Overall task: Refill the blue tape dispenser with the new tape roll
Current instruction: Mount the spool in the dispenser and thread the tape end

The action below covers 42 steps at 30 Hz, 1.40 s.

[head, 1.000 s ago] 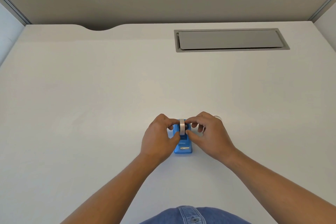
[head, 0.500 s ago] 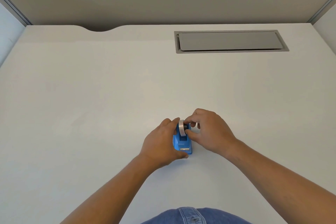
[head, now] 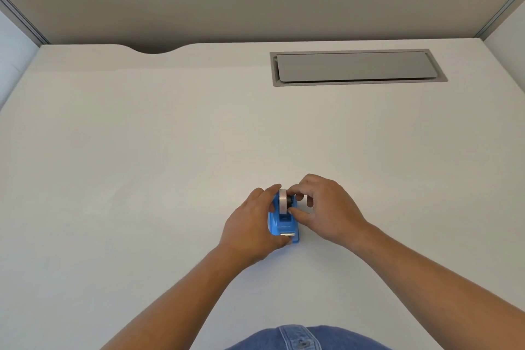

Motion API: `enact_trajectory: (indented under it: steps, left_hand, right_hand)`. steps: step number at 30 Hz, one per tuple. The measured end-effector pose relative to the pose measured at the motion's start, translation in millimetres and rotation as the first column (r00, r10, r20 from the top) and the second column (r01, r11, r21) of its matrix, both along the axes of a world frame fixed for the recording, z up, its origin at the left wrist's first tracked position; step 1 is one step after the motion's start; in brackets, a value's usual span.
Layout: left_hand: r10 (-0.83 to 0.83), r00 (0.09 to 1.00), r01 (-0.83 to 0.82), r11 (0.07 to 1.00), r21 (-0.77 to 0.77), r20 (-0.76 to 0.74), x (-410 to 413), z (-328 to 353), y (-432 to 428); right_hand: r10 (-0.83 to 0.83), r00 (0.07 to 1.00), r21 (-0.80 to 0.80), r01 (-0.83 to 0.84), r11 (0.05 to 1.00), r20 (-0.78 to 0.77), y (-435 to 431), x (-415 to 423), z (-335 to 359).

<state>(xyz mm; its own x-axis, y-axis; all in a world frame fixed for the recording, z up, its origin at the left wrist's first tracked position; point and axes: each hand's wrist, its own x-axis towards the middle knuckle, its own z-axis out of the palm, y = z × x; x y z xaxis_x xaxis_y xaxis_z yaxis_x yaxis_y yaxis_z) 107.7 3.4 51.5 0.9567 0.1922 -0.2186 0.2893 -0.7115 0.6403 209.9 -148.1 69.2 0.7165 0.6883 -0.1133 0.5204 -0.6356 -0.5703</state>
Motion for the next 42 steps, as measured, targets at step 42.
enact_trajectory:
  steps: [42]
  left_hand:
    - [-0.03, 0.999, 0.031, 0.998, 0.051, -0.018, 5.2, 5.0, -0.8]
  right_hand:
    - [-0.071, 0.997, 0.087, 0.069, 0.994, 0.019, -4.3, -7.3, -7.9]
